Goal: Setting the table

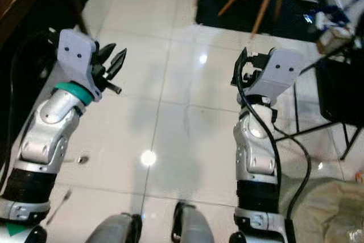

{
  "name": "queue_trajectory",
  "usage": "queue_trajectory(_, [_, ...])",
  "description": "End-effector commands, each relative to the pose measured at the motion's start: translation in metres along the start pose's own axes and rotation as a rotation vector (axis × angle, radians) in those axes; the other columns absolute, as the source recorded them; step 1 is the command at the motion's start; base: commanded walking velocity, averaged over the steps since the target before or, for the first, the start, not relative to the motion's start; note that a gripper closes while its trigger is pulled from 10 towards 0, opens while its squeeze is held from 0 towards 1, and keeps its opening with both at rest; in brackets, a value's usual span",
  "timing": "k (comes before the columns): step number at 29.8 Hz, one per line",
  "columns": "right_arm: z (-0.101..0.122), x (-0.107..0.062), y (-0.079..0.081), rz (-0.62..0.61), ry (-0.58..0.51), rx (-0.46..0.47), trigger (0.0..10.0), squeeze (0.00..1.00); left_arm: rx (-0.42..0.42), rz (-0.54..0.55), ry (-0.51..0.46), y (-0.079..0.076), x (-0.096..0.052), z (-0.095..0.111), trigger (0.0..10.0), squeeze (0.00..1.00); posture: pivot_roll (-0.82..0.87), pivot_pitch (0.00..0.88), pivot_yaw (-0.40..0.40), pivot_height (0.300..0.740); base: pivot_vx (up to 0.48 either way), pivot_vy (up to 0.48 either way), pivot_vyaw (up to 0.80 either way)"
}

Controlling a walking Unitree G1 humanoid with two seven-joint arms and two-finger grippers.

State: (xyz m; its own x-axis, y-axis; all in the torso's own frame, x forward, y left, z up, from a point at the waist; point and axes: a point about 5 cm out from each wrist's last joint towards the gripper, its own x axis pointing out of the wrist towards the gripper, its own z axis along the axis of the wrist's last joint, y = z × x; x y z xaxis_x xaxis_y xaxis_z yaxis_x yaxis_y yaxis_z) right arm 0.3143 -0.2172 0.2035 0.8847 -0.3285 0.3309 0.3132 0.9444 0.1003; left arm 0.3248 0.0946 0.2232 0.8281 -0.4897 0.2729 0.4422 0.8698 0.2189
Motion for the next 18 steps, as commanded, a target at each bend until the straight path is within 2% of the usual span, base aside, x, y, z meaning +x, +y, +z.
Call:
queue_trajectory(1, [-0.0024, -0.0023, 0.0027, 0.005, 0.004, 0.002, 10.0, 0.0, 0.011, 0.013, 0.024, 0.0043, -0.0049, -0.0063, 10.0, 0.0, 0.13, 0.117, 0.028, 0.74, 0.48, 0.0, 0.0])
queue_trajectory(18, [-0.0019, -0.0019, 0.0031, 0.011, -0.001, -0.008, 10.0, 0.0, 0.006, 0.016, 0.027, 0.0033, -0.0044, -0.0074, 10.0, 0.0, 0.12, 0.118, 0.024, 0.74, 0.48, 0.0, 0.0])
